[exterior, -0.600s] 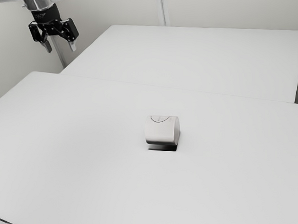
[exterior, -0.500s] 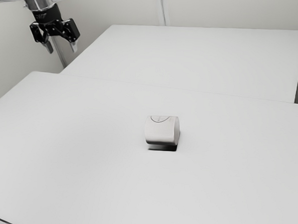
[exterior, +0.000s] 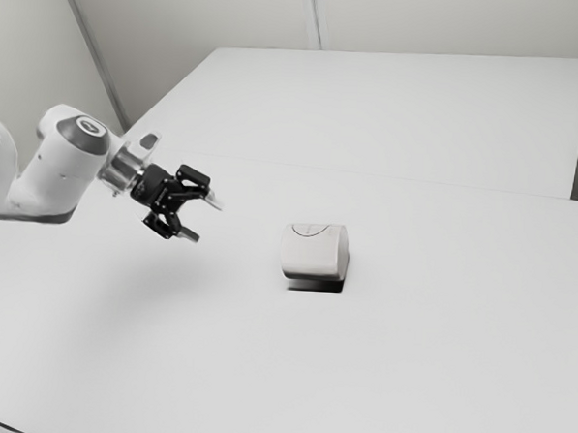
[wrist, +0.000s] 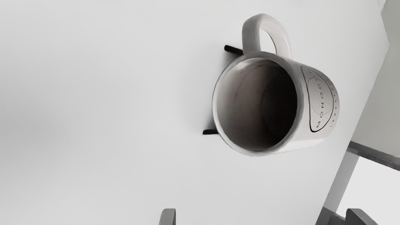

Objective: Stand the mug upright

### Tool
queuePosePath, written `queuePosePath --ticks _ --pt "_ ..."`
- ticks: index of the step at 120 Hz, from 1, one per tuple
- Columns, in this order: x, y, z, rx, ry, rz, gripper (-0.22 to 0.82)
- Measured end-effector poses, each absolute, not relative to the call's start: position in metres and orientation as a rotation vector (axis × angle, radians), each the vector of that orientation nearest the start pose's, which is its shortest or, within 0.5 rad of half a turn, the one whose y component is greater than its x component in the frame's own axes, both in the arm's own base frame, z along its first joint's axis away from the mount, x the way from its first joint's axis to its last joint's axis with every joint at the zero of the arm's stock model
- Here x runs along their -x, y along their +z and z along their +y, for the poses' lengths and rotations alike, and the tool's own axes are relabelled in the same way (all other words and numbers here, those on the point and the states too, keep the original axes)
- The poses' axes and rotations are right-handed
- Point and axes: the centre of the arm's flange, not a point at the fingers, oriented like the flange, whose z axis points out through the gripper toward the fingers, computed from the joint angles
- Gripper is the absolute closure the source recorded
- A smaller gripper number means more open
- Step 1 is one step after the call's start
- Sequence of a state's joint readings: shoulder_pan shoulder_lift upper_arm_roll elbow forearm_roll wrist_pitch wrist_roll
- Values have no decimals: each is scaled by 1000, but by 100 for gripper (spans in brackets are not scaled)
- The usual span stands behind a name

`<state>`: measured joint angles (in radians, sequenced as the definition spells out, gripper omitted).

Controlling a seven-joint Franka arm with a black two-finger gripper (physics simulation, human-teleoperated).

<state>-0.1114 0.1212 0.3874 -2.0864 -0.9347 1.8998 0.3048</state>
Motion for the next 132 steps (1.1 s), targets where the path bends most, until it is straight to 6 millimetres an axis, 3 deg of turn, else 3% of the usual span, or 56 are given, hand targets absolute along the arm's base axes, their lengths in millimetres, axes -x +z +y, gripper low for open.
queuePosePath --ticks 17,51,90,132 --pt "-541 322 69 -2060 129 549 1" --pt "-554 273 41 -1959 343 511 1" --pt "-566 269 -13 -1935 463 332 1" --pt "-572 270 -39 -1923 539 217 2"
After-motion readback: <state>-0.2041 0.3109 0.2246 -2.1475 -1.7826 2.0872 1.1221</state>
